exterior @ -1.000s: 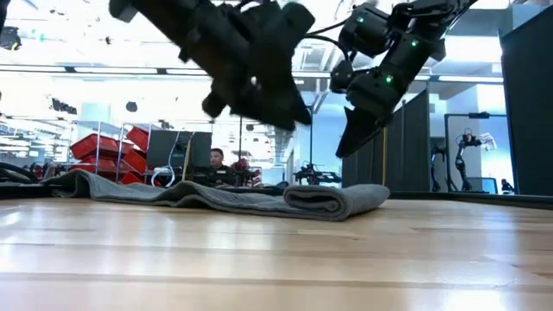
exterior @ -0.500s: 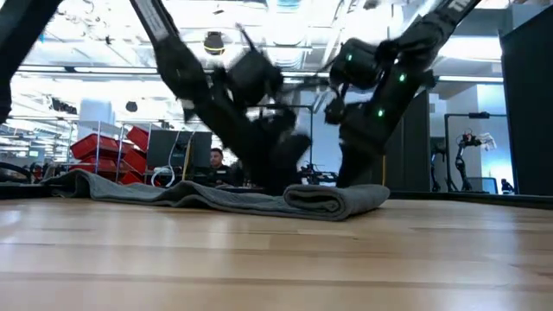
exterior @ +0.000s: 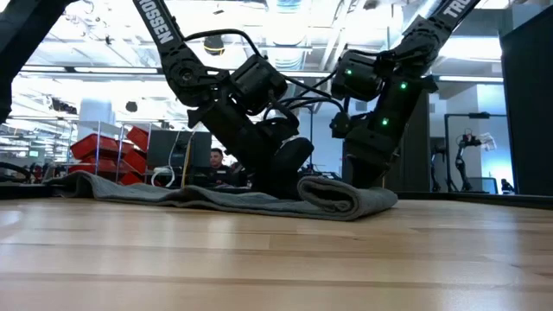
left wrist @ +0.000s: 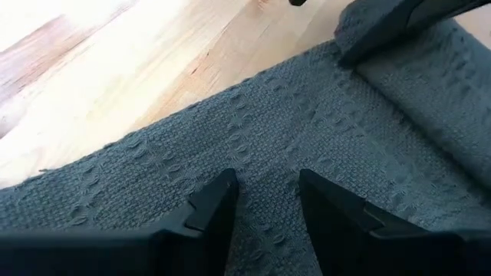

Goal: Roll towel
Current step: Roll the gray towel

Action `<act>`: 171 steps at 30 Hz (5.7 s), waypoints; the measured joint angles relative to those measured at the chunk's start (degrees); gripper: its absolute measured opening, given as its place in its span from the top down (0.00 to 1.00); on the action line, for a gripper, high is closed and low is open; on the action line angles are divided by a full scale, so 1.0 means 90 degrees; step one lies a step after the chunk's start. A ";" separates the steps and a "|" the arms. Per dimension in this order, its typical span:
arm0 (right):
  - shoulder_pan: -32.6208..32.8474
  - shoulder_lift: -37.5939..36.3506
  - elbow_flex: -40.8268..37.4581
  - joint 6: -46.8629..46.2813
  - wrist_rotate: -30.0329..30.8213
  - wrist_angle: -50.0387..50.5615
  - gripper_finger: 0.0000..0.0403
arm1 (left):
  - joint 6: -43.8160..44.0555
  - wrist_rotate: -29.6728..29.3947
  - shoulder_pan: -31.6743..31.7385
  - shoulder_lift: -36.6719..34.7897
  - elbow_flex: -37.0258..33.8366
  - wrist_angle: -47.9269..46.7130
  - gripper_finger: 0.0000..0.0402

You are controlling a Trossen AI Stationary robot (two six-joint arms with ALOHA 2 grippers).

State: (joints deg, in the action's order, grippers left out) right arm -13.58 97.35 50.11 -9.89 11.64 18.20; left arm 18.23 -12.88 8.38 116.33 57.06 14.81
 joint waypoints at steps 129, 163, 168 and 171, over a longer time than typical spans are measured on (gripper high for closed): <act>0.2947 0.1394 0.0050 -0.0259 -0.0437 -0.3554 1.00 | 0.1646 -0.0936 -0.2217 -0.0299 -0.0367 0.0174 0.67; 0.2700 0.1243 0.0029 0.3002 -0.1358 -0.3943 1.00 | 0.1984 -0.1040 -0.2493 -0.1234 -0.0441 -0.1354 0.67; 0.2511 0.1403 0.0039 0.3502 -0.1759 -0.3981 1.00 | 0.2692 -0.1271 -0.2762 -0.1119 -0.0797 -0.1294 0.67; 0.2385 0.1403 0.0039 0.3728 -0.1844 -0.3963 1.00 | 0.2752 -0.1446 -0.2790 -0.1064 -0.0984 -0.1217 0.67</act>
State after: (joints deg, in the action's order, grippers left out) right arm 7.89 109.97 50.46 23.66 -4.96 -17.46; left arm 43.00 -25.89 -16.73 106.76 48.20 3.86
